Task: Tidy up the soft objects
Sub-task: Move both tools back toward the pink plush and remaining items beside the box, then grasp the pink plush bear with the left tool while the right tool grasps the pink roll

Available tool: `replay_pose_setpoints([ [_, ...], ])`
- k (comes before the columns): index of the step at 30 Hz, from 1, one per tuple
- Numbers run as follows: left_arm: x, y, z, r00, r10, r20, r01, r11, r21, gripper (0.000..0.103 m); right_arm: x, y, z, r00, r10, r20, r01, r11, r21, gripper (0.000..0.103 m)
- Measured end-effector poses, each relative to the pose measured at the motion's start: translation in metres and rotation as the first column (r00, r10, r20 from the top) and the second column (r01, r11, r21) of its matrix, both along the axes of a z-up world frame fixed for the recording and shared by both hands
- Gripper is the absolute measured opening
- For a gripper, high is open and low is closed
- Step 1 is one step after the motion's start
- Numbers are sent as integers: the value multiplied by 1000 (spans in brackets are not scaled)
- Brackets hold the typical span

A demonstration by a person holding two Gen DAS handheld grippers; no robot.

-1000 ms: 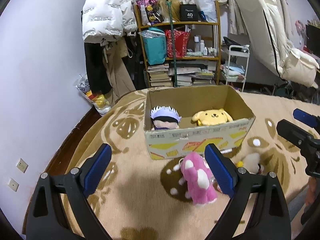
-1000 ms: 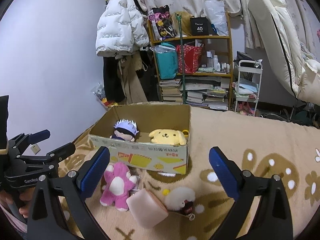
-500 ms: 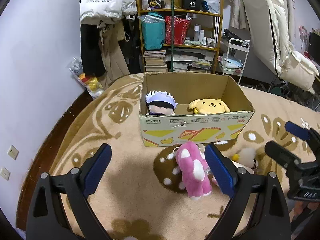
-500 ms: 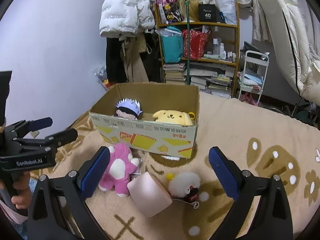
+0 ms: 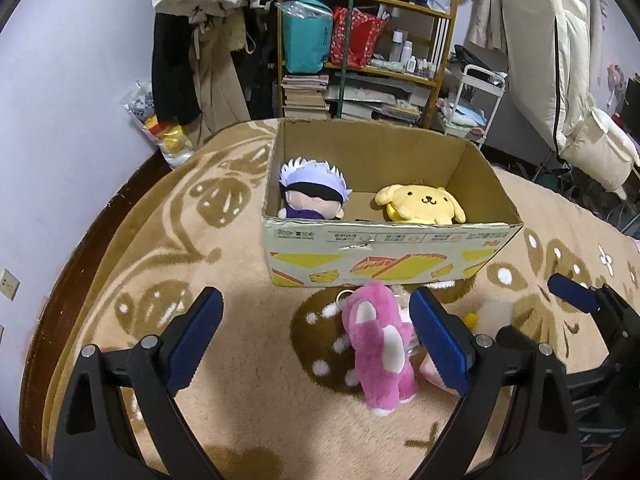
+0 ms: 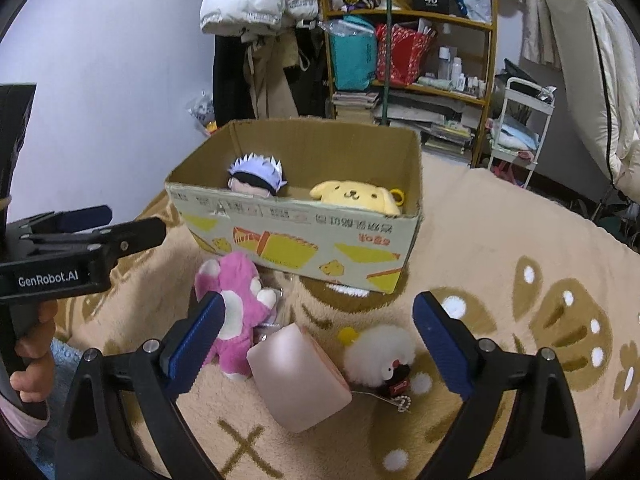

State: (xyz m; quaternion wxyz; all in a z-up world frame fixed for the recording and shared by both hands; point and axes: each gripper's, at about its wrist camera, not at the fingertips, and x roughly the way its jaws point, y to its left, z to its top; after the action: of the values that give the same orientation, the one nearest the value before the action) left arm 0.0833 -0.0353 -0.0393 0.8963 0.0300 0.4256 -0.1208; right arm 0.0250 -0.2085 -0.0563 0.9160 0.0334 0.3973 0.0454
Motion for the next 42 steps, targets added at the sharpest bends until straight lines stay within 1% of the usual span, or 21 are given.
replay_pose_setpoints([
  [4,7,-8,-10,999,-20,-32,20,1000,11,93,6,4,-8,999,16,-31,-16,1000,-2,99],
  [8,14,-16,-23,996,-41,-82,43,999,20,93,14,9,-21,996,37,-83,-37,999,-3,98],
  [10,16,-20,-31,992,-52,-112,55,998,32,93,18,12,-28,992,51,-118,-52,999,-5,94],
  [13,19,-25,-40,987,-64,-147,71,997,41,93,23,15,-40,983,62,-173,-65,998,-8,94],
  [17,20,-32,-54,980,-74,-187,84,996,41,93,28,17,-54,969,81,-232,-80,997,16,94],
  [21,22,-40,-69,974,-83,-210,104,991,90,93,33,19,-67,956,91,-280,-90,996,15,94],
  [23,23,-41,-73,971,-84,-222,108,989,96,93,34,22,-72,948,92,-305,-93,996,11,94],
  [24,24,-42,-75,970,-85,-229,109,989,97,93,35,22,-75,944,93,-316,-95,995,9,90],
  [25,24,-42,-77,968,-86,-237,111,989,95,93,35,23,-77,941,97,-325,-99,995,11,84],
  [27,25,-43,-81,963,-90,-254,117,989,95,93,36,24,-80,934,113,-339,-108,994,33,79],
  [30,26,-45,-85,959,-92,-267,124,986,108,93,35,27,-82,931,123,-343,-120,992,31,72],
  [32,26,-46,-87,960,-89,-267,124,985,117,91,35,30,-83,932,123,-342,-121,992,27,71],
  [34,25,-46,-87,957,-96,-274,128,986,104,83,35,31,-83,932,123,-341,-122,992,26,68],
  [35,24,-46,-87,954,-104,-282,134,987,88,81,35,30,-83,932,123,-340,-122,992,25,68],
  [37,21,-48,-87,950,-128,-285,155,985,73,66,35,32,-82,933,122,-339,-121,992,24,65],
  [38,19,-50,-86,949,-142,-283,167,984,68,62,36,33,-82,933,122,-339,-121,992,23,65],
  [40,15,-53,-84,944,-167,-286,188,981,48,43,34,32,-80,934,122,-337,-122,992,23,62],
  [42,12,-55,-82,945,-171,-280,191,980,47,40,32,27,-78,933,129,-337,-124,992,35,60],
])
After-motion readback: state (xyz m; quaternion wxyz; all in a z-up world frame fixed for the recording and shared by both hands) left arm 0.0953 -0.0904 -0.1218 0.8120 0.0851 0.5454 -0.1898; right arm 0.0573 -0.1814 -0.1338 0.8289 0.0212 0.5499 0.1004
